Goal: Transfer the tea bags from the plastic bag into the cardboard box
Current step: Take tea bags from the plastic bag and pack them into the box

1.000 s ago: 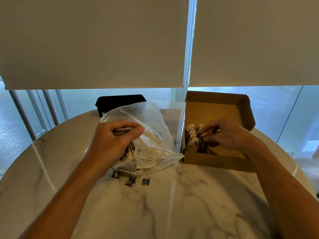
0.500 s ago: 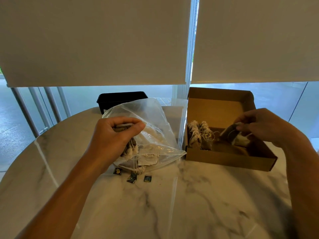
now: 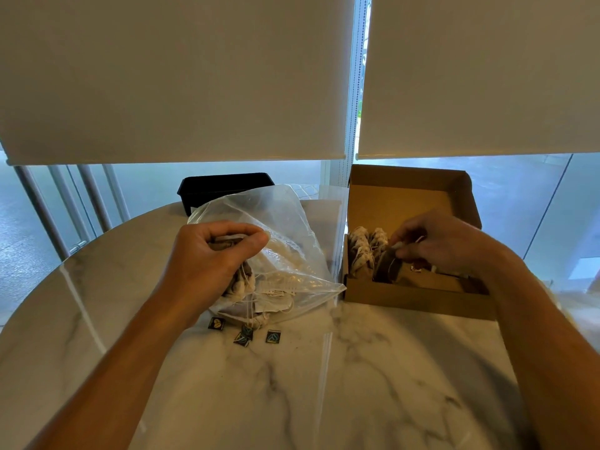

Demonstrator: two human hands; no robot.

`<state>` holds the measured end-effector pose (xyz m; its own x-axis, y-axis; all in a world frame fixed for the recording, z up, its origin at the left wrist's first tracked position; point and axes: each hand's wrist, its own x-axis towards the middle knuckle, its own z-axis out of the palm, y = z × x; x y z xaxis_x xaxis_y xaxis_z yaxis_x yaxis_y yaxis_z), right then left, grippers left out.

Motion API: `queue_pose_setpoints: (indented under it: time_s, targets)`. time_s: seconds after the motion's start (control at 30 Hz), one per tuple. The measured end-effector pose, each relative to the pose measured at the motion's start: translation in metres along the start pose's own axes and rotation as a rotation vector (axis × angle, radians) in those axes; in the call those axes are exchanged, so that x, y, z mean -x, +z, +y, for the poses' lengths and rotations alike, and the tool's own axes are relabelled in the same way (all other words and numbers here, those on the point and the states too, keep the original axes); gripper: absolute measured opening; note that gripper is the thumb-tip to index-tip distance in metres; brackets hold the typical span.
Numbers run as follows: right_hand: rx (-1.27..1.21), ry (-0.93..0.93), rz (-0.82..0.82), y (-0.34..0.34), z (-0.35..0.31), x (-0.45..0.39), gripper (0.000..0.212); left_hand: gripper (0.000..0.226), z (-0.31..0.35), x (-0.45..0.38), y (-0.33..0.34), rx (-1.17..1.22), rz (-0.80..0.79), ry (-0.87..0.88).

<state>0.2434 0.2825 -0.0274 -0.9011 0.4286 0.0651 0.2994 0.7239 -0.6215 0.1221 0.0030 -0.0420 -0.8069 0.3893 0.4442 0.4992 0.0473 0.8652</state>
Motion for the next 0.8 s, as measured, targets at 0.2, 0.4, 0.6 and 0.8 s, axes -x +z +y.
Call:
queue_pose_setpoints:
  time_s: [0.2, 0.4, 0.6, 0.8]
  targets:
    - [0.056, -0.038, 0.027, 0.016, 0.001, -0.012, 0.018, 0.007, 0.000, 0.000, -0.002, -0.010, -0.004, -0.011]
    - [0.055, -0.056, 0.071, 0.020, 0.000, -0.015, 0.022, 0.004, 0.002, 0.001, -0.002, -0.005, -0.001, -0.010]
    - [-0.048, -0.036, 0.102, 0.011, 0.003, -0.007, 0.023, 0.007, 0.000, 0.000, -0.001, -0.013, -0.025, -0.021]
    - [-0.114, -0.143, 0.452, 0.004, -0.011, 0.001, 0.010, 0.034, 0.002, 0.004, 0.007, 0.033, -0.055, -0.074]
